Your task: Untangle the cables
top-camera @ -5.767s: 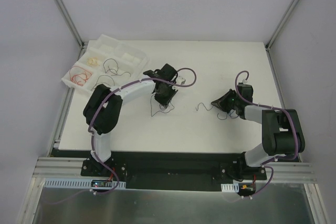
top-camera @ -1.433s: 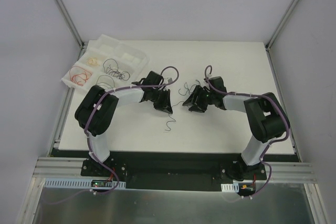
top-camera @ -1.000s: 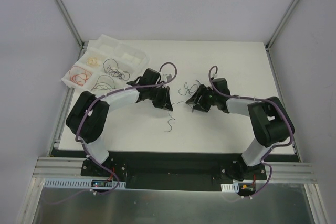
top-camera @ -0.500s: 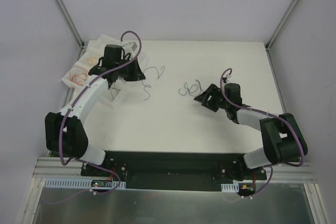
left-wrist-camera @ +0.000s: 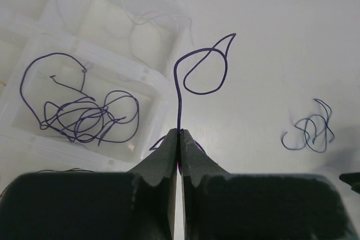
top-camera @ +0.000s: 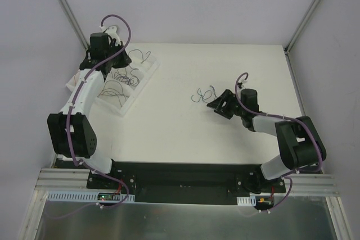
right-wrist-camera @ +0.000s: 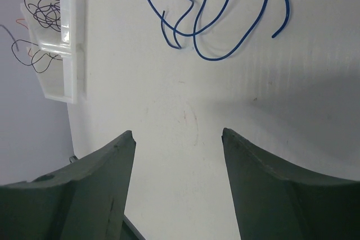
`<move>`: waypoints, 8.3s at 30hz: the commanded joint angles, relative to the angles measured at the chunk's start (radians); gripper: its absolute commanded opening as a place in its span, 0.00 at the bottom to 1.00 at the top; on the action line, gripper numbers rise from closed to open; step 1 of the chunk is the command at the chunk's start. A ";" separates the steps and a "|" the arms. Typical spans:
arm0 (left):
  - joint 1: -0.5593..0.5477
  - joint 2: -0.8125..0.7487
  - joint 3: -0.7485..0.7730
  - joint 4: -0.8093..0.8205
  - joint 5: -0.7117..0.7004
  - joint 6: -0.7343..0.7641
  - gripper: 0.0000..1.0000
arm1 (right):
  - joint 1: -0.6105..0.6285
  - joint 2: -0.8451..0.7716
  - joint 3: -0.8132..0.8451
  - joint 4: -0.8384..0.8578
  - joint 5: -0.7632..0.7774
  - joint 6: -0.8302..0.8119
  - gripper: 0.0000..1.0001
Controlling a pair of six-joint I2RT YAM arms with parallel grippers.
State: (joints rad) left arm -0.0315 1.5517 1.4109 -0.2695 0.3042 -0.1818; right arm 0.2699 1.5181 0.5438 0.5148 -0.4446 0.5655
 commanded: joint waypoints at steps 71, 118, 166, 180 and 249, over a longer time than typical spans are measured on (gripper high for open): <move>-0.421 0.175 -0.017 0.194 0.062 -0.170 0.58 | -0.115 -0.110 0.042 -0.100 0.053 -0.077 0.65; -0.634 0.512 0.106 0.107 0.274 0.042 0.00 | -0.084 0.352 0.558 -0.488 -0.112 -0.187 0.55; -0.435 -0.128 -0.299 0.001 0.233 -0.004 0.00 | 0.000 0.195 0.377 -0.437 0.078 -0.165 0.01; -0.320 -0.488 -0.383 -0.099 -0.065 0.099 0.00 | -0.001 0.148 0.334 -0.421 0.159 -0.139 0.00; 0.231 0.608 0.659 0.200 0.092 -0.229 0.00 | -0.055 0.068 0.131 0.037 -0.083 -0.084 0.60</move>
State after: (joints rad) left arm 0.1852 2.1468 2.0926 -0.1234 0.4179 -0.3840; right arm 0.2207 1.5833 0.6415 0.5117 -0.5129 0.4725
